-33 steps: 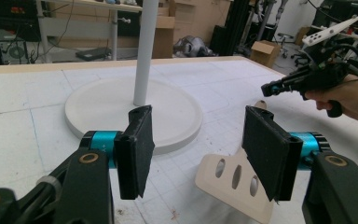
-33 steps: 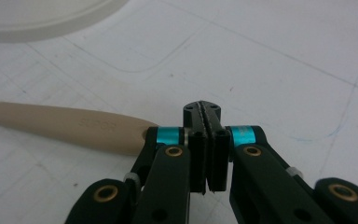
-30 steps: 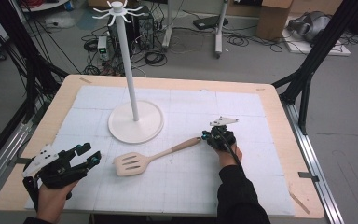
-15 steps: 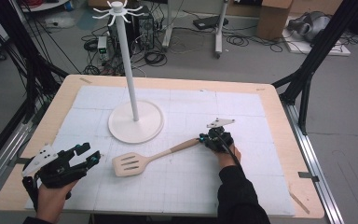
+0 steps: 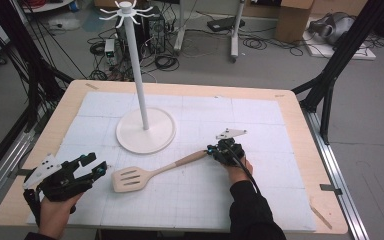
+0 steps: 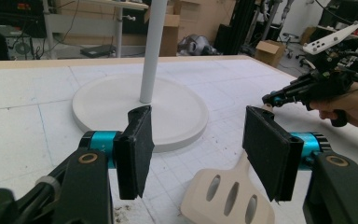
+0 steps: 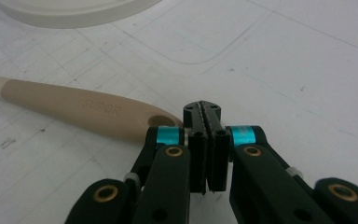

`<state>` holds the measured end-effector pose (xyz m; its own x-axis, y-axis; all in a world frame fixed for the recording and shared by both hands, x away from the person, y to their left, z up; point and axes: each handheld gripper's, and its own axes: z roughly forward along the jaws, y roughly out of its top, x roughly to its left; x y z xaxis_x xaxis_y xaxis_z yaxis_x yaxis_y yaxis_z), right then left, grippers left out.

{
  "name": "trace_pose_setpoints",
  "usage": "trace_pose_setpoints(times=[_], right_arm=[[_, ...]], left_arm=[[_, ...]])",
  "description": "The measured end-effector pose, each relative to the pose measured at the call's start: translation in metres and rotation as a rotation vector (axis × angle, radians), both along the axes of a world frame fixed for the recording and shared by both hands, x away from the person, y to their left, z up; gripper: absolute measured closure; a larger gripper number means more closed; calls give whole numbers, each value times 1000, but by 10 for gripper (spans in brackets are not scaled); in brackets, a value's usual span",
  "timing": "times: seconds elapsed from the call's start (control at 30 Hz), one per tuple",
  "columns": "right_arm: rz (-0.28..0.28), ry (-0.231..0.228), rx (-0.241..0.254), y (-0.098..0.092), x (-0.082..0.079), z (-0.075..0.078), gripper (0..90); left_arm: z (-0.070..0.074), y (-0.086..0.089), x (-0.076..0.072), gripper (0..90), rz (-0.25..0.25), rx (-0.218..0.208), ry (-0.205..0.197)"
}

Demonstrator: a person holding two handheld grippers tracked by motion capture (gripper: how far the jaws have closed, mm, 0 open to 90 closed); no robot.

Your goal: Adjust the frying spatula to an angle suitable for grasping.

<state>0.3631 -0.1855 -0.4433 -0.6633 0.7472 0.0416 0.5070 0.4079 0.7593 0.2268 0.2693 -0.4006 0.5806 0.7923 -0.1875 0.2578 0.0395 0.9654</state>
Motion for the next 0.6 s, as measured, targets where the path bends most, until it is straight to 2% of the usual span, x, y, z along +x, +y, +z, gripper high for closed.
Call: trace_pose_setpoints(times=[0.13, 0.6], right_arm=[[8, 11, 7, 6, -3, -1, 891], [80, -9, 19, 35, -14, 2, 891]], left_arm=[[0, 1, 0, 428, 0, 1, -1], [0, 2, 0, 426, 4, 1, 0]])
